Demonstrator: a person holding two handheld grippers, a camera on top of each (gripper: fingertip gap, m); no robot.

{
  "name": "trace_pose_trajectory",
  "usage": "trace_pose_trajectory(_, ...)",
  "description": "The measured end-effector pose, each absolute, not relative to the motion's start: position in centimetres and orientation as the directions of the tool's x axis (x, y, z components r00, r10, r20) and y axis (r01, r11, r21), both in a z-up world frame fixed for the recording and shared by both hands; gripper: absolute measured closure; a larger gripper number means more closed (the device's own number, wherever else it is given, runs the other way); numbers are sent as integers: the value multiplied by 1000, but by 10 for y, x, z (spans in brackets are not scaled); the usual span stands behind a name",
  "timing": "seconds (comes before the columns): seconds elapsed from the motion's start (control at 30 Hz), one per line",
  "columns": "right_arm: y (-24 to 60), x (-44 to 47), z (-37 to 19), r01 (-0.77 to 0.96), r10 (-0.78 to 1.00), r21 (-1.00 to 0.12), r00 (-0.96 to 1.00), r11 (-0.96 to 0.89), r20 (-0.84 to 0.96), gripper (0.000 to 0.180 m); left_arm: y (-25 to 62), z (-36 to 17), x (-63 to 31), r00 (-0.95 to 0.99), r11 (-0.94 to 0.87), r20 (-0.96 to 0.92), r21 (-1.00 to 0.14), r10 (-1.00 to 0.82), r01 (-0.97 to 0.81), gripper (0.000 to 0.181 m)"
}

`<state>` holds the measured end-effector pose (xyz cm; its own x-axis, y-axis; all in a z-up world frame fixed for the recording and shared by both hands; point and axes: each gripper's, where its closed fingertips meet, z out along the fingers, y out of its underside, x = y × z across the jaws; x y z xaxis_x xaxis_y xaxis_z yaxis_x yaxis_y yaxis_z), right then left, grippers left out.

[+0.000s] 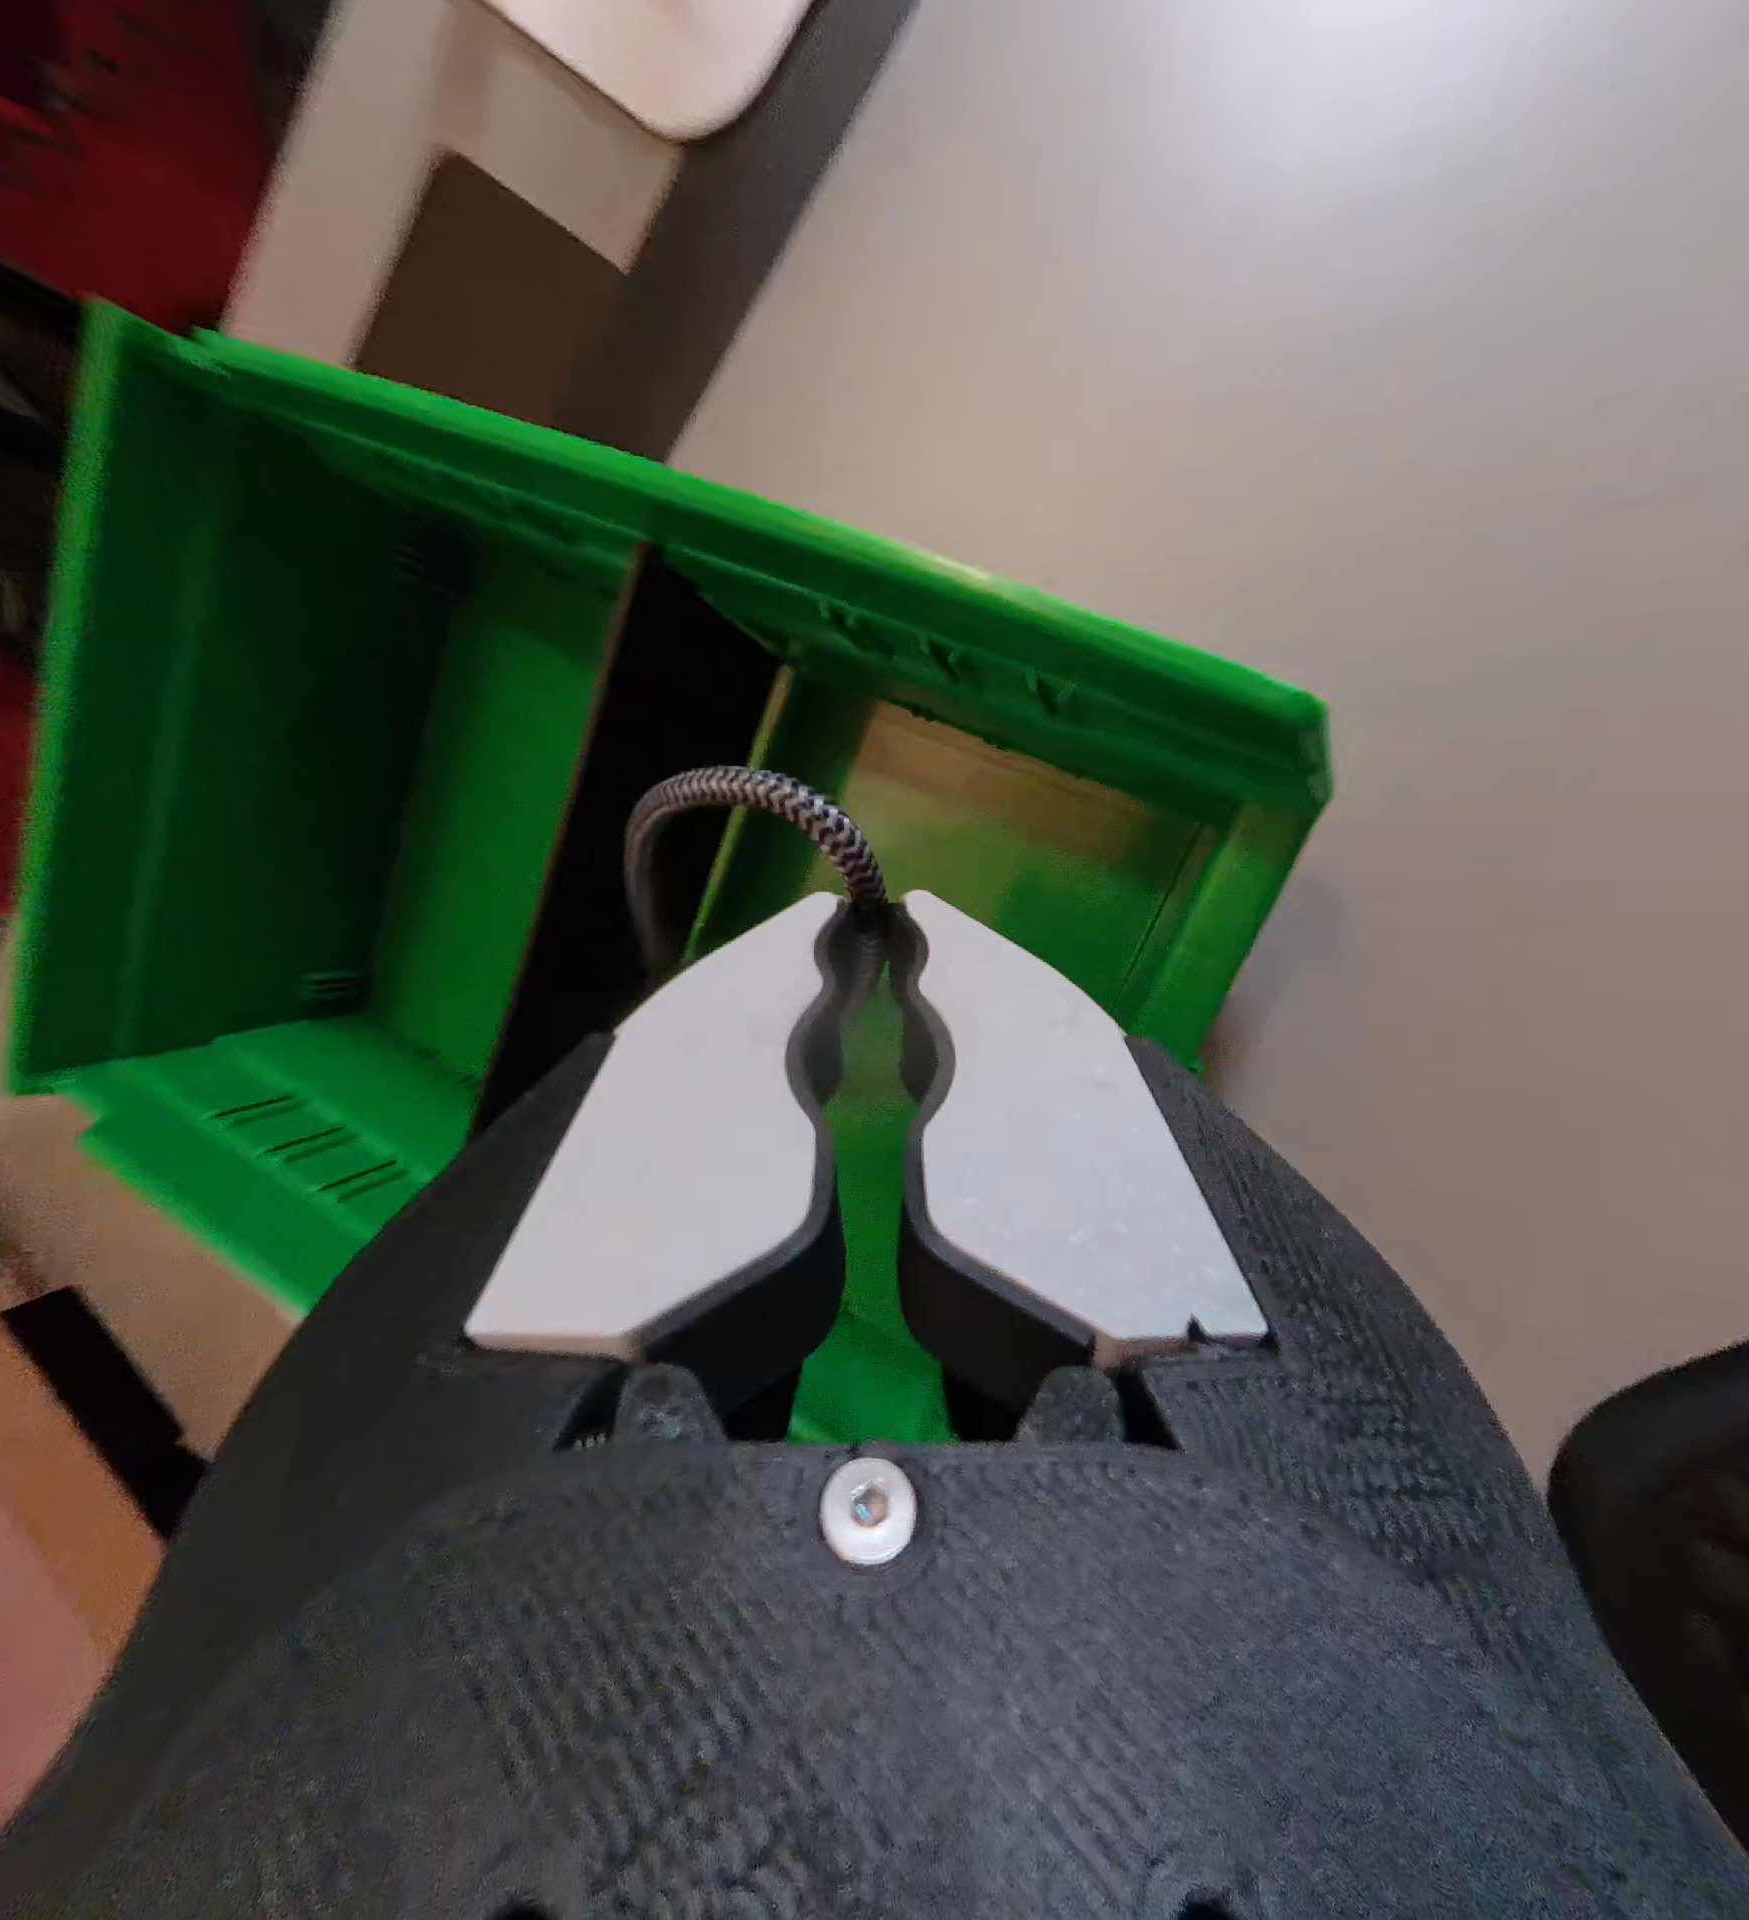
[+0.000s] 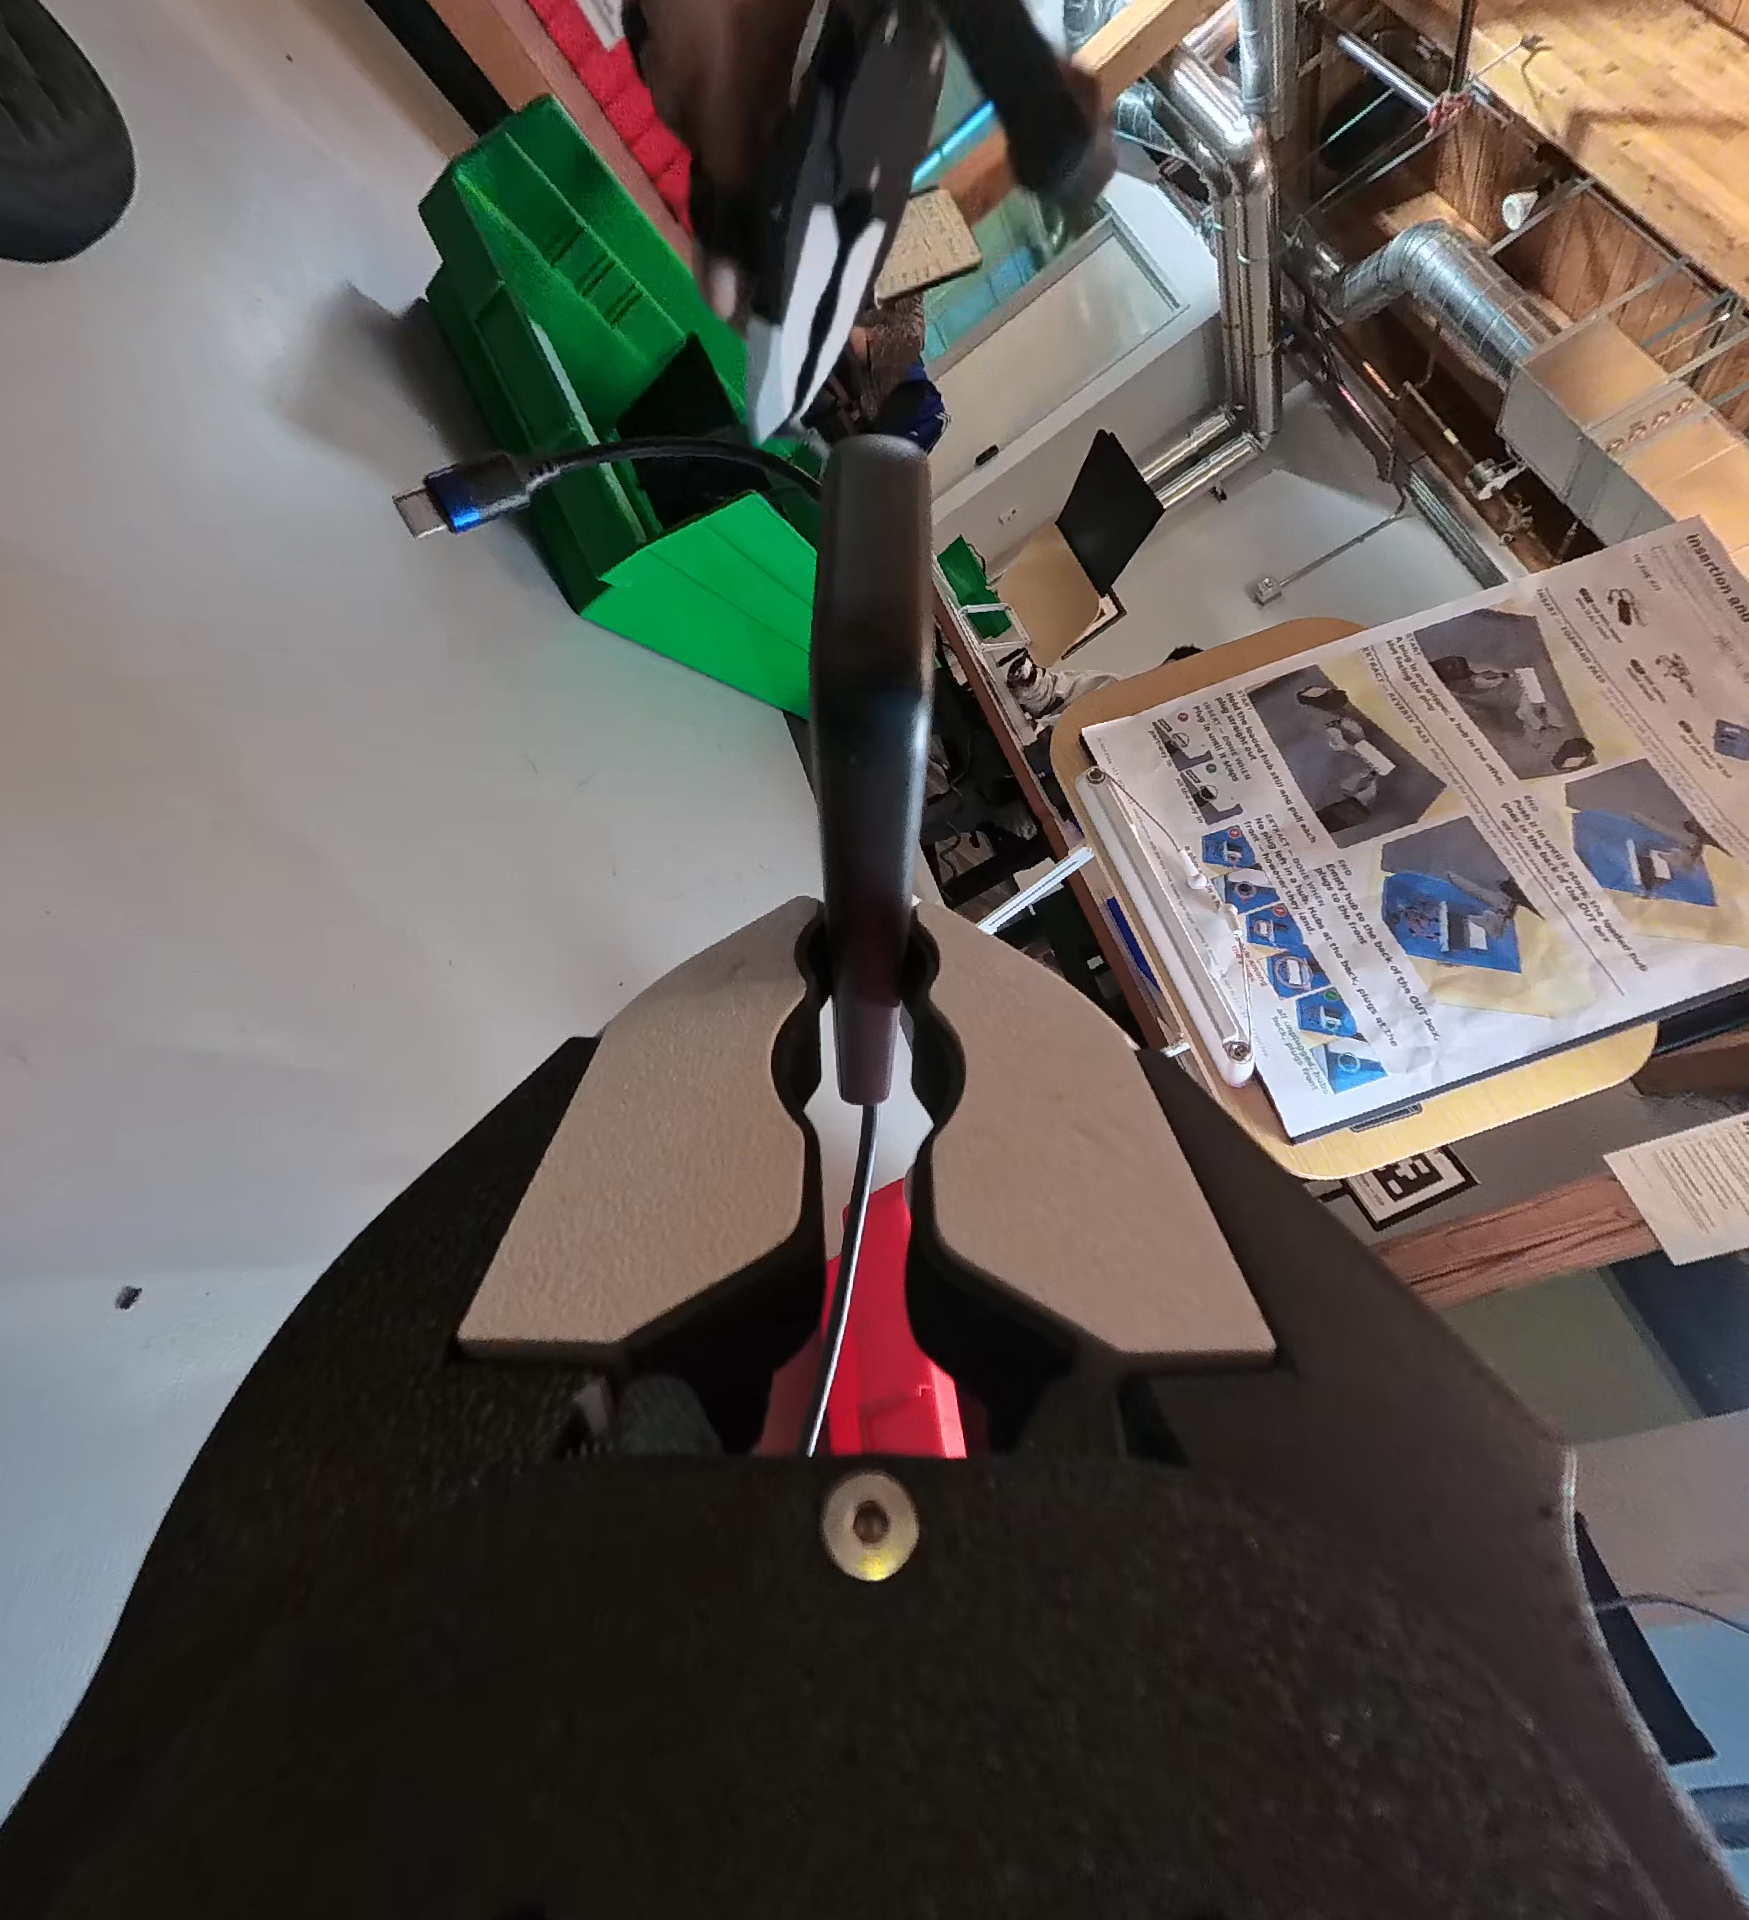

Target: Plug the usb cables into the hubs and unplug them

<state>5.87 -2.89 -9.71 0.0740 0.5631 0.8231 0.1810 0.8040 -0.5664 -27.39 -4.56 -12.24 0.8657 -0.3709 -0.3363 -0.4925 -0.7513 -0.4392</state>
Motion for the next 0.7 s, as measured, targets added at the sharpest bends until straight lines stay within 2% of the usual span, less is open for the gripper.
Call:
trace_pose_trajectory(0.03,-29,59,-96,179,564,-568,77,804,822,168,-49,-108,-271,861,-733,-359,-463,-360,-499,174)
trace_pose_trajectory(0.23,-27,60,-92,175,566,-574,97,800,819,168,-72,-19,-225,837,-549,-440,-632,-326,-547,175)
trace_pose_trajectory(0.33,-25,62,-91,175,569,-579,108,796,815,168,-88,8,-167,850,-393,-291,-789,-440,-473,175)
trace_pose_trajectory(0.4,-22,64,-89,179,568,-580,119,795,815,168,-101,12,-126,824,-319,-128,-881,-552,-351,175)
trace_pose_trajectory(0.47,-18,67,-86,186,562,-578,134,795,816,168,-109,2,-96,774,-290,31,-936,-633,-200,175)
trace_pose_trajectory(0.53,-14,70,-84,189,563,-583,152,790,813,167,-112,-24,-80,724,-330,197,-943,-661,-45,175)
trace_pose_trajectory(0.7,-5,77,-80,197,567,-594,179,780,804,167,-115,-114,-77,674,-509,457,-850,-580,139,175)
